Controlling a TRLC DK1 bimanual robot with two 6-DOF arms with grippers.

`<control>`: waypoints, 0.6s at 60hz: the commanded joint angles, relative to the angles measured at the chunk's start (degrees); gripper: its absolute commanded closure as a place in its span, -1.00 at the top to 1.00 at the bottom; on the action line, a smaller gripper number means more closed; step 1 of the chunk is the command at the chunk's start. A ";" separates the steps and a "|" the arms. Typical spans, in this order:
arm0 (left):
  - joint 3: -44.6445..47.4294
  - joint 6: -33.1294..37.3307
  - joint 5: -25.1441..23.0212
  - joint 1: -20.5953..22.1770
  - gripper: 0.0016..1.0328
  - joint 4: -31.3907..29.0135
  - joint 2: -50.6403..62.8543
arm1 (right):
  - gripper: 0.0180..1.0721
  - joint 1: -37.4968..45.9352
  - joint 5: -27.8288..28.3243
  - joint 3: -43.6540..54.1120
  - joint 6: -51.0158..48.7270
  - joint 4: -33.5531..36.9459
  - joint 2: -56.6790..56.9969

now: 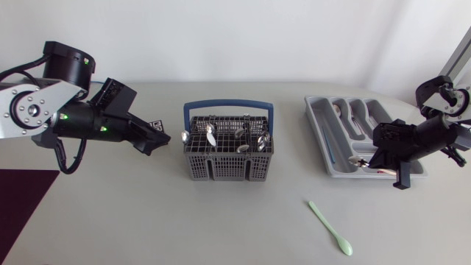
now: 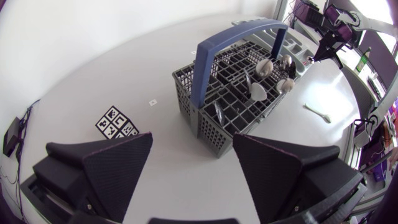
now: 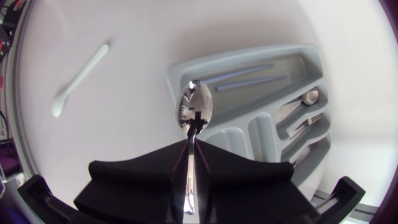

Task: Transfer all utensils from the basket to the drawer tray.

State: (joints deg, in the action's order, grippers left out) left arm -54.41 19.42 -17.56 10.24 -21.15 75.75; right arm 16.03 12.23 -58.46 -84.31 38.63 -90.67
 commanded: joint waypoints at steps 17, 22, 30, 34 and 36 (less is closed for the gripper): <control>-2.01 -1.67 -0.81 0.66 0.77 0.40 2.04 | -0.81 8.67 -1.33 -8.16 -18.08 -11.12 -12.16; -2.01 -1.84 -0.81 1.10 0.77 0.49 2.21 | -0.81 9.37 -1.77 -9.31 -19.31 -11.47 -14.44; -2.28 -2.02 -1.16 1.36 0.77 0.76 2.74 | -0.81 9.81 -1.95 -7.11 -21.68 -11.30 -14.36; -2.54 -2.19 -1.86 1.36 0.77 0.93 3.27 | -0.81 9.81 -1.95 -5.97 -21.95 -11.39 -14.27; -2.80 -2.28 -2.04 1.54 0.77 0.93 3.71 | -0.80 9.81 -1.95 -5.44 -21.95 -11.39 -14.27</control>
State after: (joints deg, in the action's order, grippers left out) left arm -55.05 18.13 -18.63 11.33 -20.71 77.78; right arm 25.36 10.46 -65.91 -103.57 27.14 -104.49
